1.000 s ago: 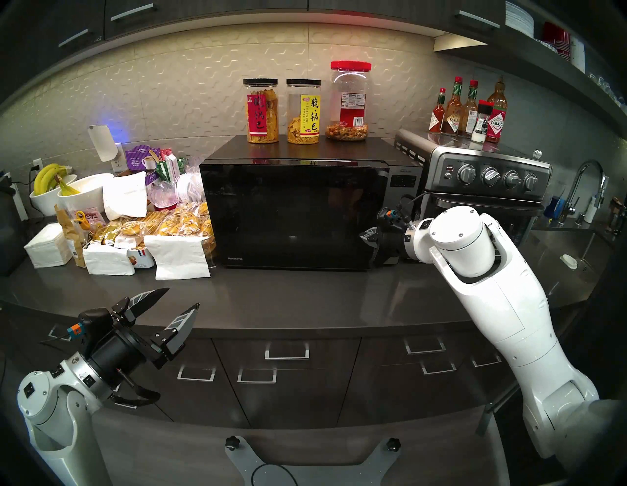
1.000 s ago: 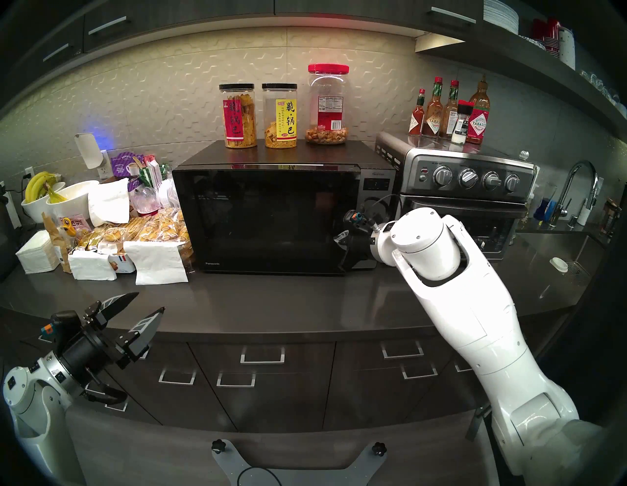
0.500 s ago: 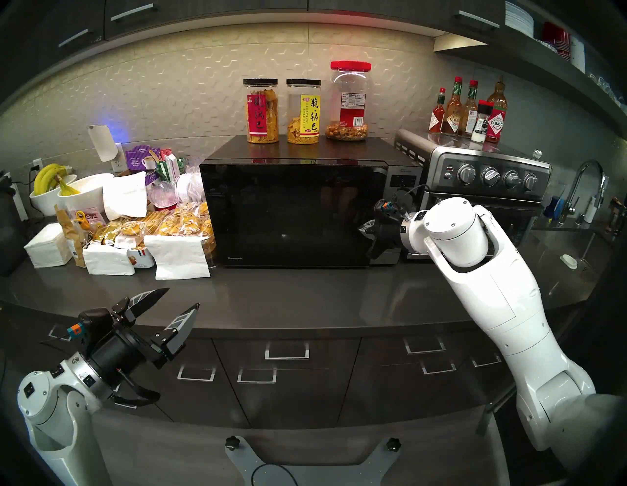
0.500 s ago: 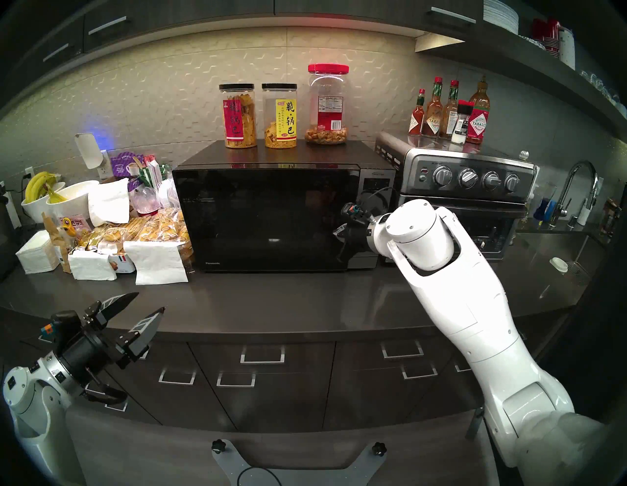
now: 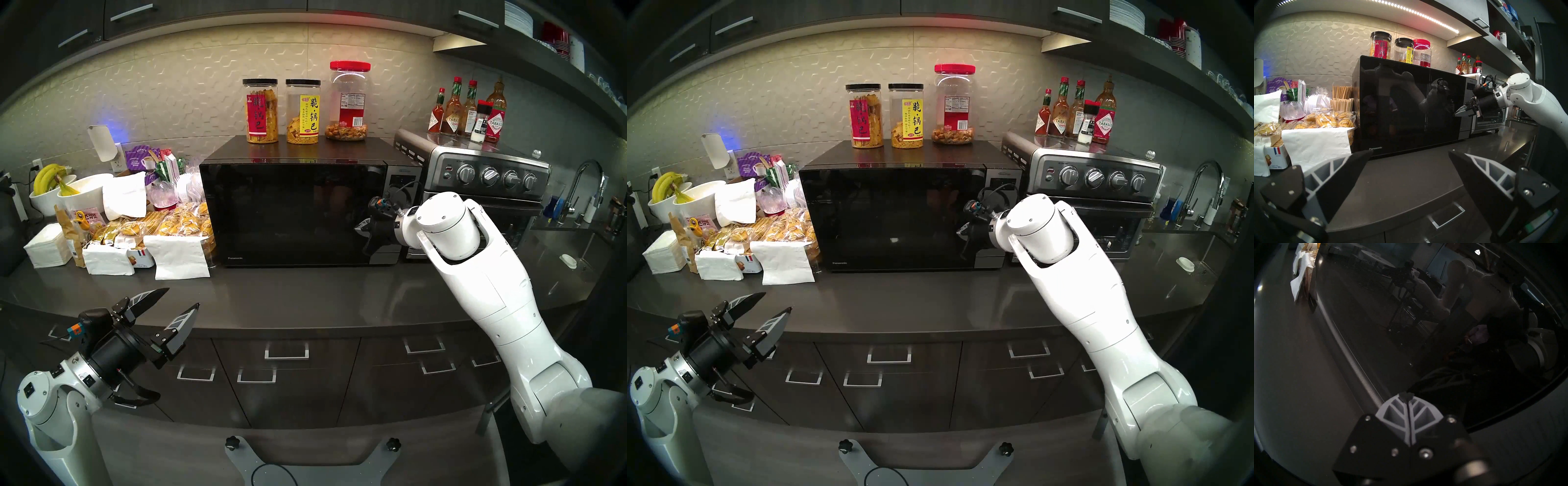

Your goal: Open the microwave, put the plate inside, and close the door

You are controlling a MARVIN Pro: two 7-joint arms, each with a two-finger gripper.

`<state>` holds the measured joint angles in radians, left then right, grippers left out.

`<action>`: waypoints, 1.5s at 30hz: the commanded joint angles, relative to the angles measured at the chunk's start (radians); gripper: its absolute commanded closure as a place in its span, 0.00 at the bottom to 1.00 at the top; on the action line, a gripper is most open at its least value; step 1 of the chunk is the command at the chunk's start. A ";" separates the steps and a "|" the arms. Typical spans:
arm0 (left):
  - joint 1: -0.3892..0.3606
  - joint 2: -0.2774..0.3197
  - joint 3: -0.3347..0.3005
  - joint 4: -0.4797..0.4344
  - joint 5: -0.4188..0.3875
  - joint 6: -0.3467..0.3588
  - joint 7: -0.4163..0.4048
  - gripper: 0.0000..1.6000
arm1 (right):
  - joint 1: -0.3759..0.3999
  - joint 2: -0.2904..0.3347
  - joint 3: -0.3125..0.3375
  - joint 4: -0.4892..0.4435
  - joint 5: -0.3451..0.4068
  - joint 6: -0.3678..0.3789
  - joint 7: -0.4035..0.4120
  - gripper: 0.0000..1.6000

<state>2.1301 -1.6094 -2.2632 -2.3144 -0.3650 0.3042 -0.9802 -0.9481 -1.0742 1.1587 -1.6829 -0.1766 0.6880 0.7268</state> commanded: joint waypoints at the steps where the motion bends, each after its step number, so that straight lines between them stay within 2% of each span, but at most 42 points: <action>1: -0.002 -0.001 -0.002 -0.017 -0.003 0.002 0.001 0.00 | 0.024 0.026 0.050 -0.049 0.032 0.017 0.035 1.00; 5: -0.002 -0.001 -0.002 -0.017 -0.003 0.002 0.001 0.00 | 0.009 0.052 0.073 -0.080 0.056 0.033 0.073 1.00; 11: -0.003 -0.001 -0.002 -0.016 -0.002 0.001 0.000 0.00 | -0.033 0.129 0.153 -0.155 0.140 0.078 0.205 1.00; 20: -0.003 -0.002 -0.002 -0.016 -0.002 0.002 0.000 0.00 | -0.087 0.232 0.261 -0.201 0.239 0.112 0.379 1.00; 26: -0.003 -0.003 -0.002 -0.017 -0.001 0.003 0.000 0.00 | -0.130 0.280 0.304 -0.209 0.287 0.102 0.404 1.00; 30: -0.003 -0.003 -0.003 -0.018 -0.001 0.003 0.000 0.00 | -0.142 0.285 0.327 -0.190 0.333 0.104 0.405 1.00; 38: -0.004 -0.003 -0.003 -0.017 -0.001 0.003 -0.001 0.00 | -0.129 0.340 0.318 -0.145 0.468 0.087 0.414 0.98; 40: -0.004 -0.003 -0.003 -0.017 -0.001 0.003 -0.001 0.00 | -0.132 0.353 0.320 -0.142 0.484 0.076 0.425 0.21; 41: -0.004 -0.003 -0.003 -0.017 -0.001 0.003 -0.001 0.00 | -0.136 0.361 0.319 -0.143 0.498 0.071 0.417 0.21; 42: -0.004 -0.004 -0.003 -0.017 -0.001 0.003 -0.001 0.00 | -0.136 0.369 0.316 -0.135 0.517 0.064 0.425 0.00; 45: -0.004 -0.004 -0.003 -0.017 -0.001 0.003 -0.001 0.00 | -0.143 0.385 0.322 -0.132 0.535 0.048 0.438 0.00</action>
<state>2.1280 -1.6121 -2.2645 -2.3144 -0.3628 0.3048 -0.9830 -1.0928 -0.7481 1.4673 -1.8115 0.2910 0.7709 1.0599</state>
